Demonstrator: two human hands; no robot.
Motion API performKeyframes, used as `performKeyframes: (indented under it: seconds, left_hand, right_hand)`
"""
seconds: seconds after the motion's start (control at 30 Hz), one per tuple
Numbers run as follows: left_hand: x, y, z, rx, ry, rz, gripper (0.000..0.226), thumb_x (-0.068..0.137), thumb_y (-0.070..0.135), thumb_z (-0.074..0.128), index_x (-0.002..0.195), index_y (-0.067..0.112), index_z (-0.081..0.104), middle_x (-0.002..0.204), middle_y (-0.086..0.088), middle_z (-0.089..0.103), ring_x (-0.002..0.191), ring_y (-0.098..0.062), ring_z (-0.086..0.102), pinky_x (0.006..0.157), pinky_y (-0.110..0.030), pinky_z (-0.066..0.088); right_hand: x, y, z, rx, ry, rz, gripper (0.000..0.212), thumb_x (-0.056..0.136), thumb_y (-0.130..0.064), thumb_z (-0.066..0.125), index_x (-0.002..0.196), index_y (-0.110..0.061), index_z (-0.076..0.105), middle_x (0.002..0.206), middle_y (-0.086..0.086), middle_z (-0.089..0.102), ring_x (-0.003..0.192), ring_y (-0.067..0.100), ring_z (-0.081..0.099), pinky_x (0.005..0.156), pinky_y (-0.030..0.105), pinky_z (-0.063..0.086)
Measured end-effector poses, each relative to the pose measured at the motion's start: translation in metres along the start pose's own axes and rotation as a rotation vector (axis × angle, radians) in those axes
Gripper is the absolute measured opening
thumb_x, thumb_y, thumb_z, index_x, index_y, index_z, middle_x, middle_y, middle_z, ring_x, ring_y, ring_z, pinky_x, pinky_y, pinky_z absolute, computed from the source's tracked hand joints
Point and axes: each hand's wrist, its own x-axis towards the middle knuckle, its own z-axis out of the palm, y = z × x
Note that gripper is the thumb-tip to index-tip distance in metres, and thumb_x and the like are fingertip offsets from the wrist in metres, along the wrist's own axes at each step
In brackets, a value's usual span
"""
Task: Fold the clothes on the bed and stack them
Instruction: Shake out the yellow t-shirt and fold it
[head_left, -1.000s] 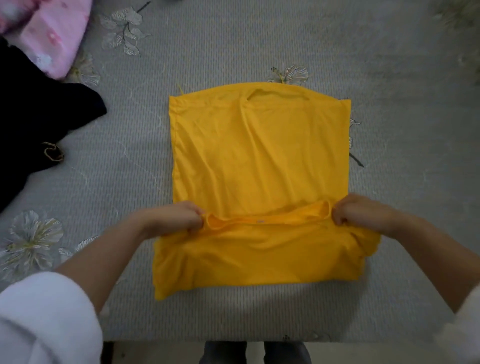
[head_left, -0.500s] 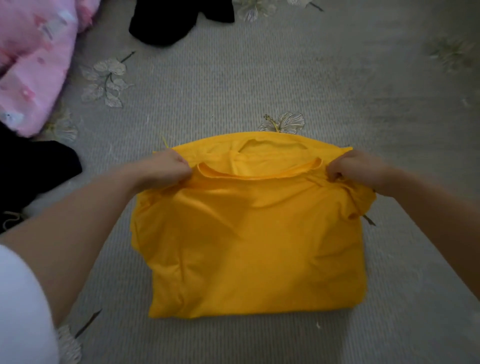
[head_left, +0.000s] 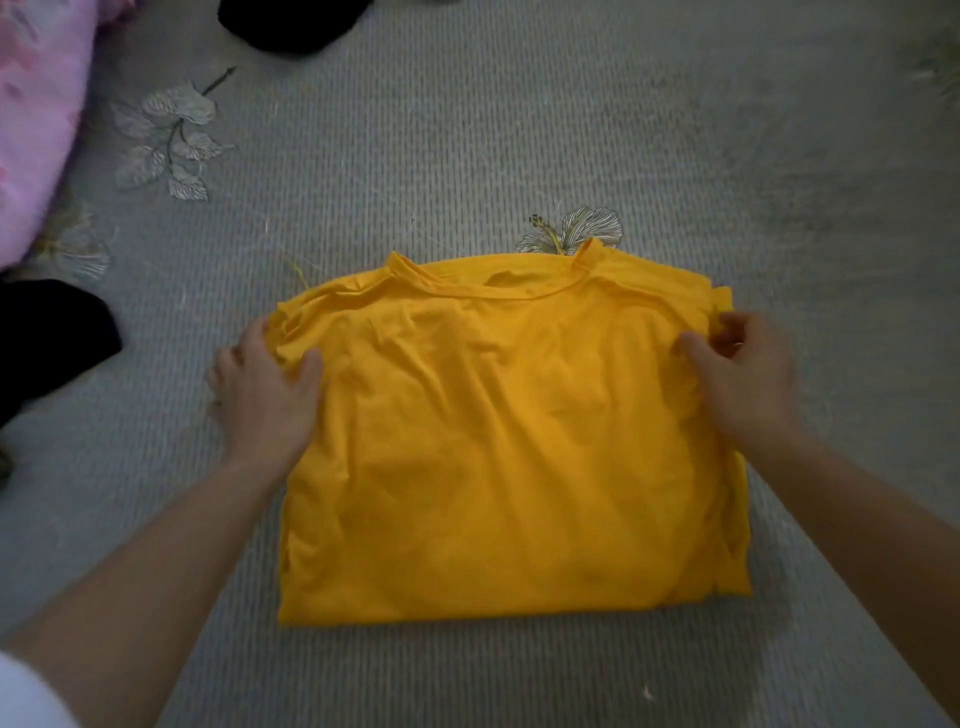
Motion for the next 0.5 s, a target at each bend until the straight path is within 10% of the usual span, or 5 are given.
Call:
performKeyframes:
  seconds: [0.2,0.4,0.5]
  left_hand:
    - [0.021,0.006,0.003,-0.128,0.103,0.044,0.035,0.092,0.023,0.058,0.123,0.005,0.060,0.119,-0.018,0.063,0.110,-0.034,0.057,0.092,-0.040,0.042]
    - [0.000,0.003,0.006,0.006,0.066,0.125,0.056,0.095,0.033,0.051,0.143,0.011,0.033,0.142,-0.021,0.034,0.131,-0.038,0.029,0.105,-0.054,0.027]
    - [-0.058,-0.008,0.015,0.045,0.012,0.353,0.057,0.095,0.038,0.043,0.144,0.011,0.032,0.148,-0.020,0.026,0.134,-0.038,0.026,0.107,-0.053,0.022]
  right_hand:
    - [0.034,-0.009,0.001,-0.035,0.046,0.048,0.014,0.083,-0.020,0.064,0.093,-0.010,0.065,0.069,-0.001,0.054,0.070,0.020,0.055,0.062,0.028,0.040]
    - [0.021,-0.006,-0.011,0.050,0.031,0.045,0.047,0.083,-0.023,0.067,0.127,-0.013,0.051,0.089,-0.002,0.056,0.083,0.016,0.055,0.073,0.031,0.046]
    - [-0.028,0.017,-0.020,0.035,0.076,0.021,0.031,0.085,-0.023,0.064,0.113,-0.017,0.053,0.085,-0.006,0.051,0.077,0.011,0.051,0.059,0.022,0.035]
